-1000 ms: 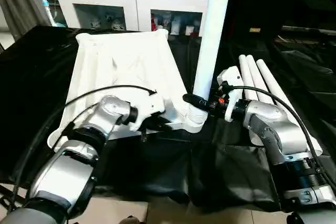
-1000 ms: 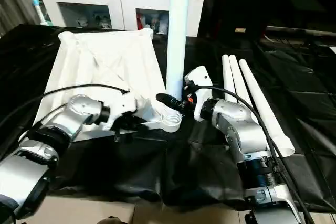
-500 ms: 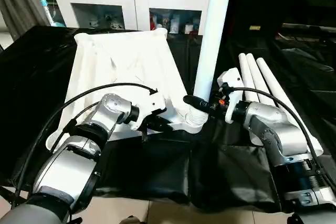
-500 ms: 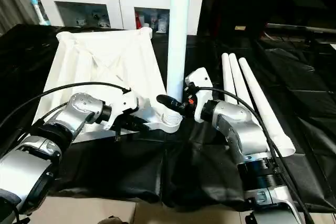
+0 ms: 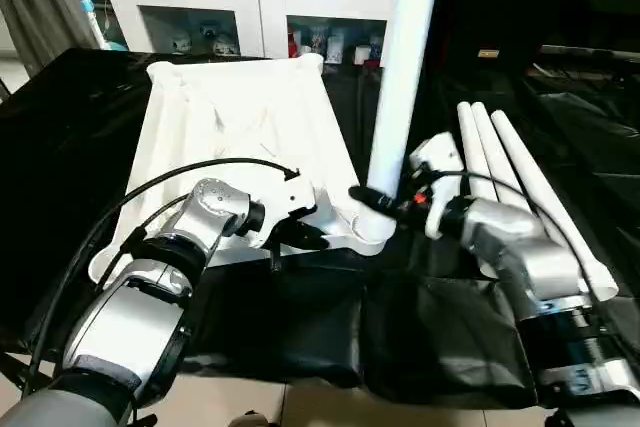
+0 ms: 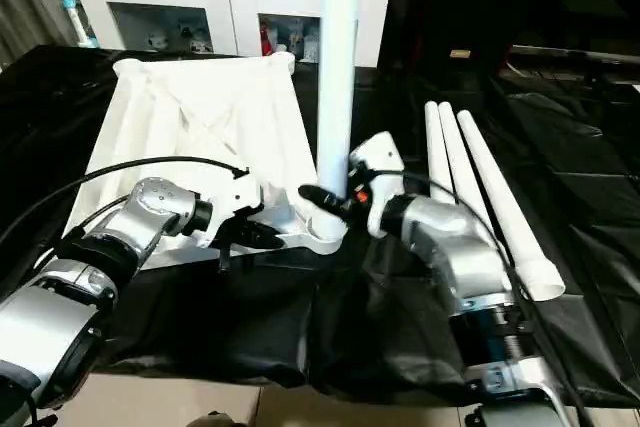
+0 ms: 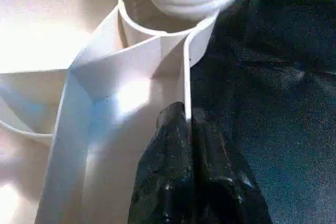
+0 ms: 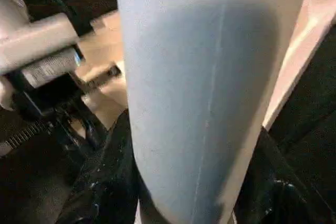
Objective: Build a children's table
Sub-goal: Insert table leg to table base
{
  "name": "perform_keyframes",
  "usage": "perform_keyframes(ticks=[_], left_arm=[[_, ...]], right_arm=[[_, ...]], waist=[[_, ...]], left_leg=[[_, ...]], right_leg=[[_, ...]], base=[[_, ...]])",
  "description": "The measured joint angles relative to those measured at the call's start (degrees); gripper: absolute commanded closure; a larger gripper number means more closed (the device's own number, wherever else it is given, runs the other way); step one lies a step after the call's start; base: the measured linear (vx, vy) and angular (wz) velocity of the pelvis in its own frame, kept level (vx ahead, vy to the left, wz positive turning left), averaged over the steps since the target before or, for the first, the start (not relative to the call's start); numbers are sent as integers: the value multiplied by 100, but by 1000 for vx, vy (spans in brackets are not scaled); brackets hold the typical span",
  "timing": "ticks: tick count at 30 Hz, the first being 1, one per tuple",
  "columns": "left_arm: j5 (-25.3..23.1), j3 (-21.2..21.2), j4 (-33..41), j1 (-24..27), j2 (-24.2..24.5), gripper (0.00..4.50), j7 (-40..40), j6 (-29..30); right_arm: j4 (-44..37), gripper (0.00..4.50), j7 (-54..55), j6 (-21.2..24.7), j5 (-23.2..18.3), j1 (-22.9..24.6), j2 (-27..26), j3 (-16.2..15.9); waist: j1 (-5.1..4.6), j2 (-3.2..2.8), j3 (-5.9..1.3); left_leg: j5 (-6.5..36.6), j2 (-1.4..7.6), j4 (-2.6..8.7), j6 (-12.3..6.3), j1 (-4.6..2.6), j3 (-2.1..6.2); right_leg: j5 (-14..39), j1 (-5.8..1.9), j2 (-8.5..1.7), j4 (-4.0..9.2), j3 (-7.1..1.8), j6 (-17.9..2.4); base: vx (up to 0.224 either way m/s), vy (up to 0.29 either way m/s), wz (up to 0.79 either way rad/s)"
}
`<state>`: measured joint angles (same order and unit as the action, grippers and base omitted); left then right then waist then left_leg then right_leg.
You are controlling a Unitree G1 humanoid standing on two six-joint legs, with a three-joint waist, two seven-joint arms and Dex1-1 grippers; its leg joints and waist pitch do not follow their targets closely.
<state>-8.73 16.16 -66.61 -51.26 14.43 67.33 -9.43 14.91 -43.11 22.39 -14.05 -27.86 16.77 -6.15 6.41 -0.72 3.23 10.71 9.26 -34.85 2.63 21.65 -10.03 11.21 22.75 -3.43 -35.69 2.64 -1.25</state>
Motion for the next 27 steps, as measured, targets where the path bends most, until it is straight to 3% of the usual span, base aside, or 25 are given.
perform_keyframes(ticks=[8,27], left_arm=[[2,-5,489,281,37,450,-35,253],[84,46,1961,942,304,450,340,843]], right_arm=[[102,265,18,50,24,-54,-26,-2],[213,265,-355,122,4,-185,-50,-115]], waist=[[-27,0,0],[-19,-1,0]], left_leg=[[-1,-1,41,2,-72,-3],[2,0,77,1,-61,-16]], right_leg=[[1,-72,0,47,1,1],[9,-60,0,76,8,6]], base=[[0,0,0],[0,0,0]])
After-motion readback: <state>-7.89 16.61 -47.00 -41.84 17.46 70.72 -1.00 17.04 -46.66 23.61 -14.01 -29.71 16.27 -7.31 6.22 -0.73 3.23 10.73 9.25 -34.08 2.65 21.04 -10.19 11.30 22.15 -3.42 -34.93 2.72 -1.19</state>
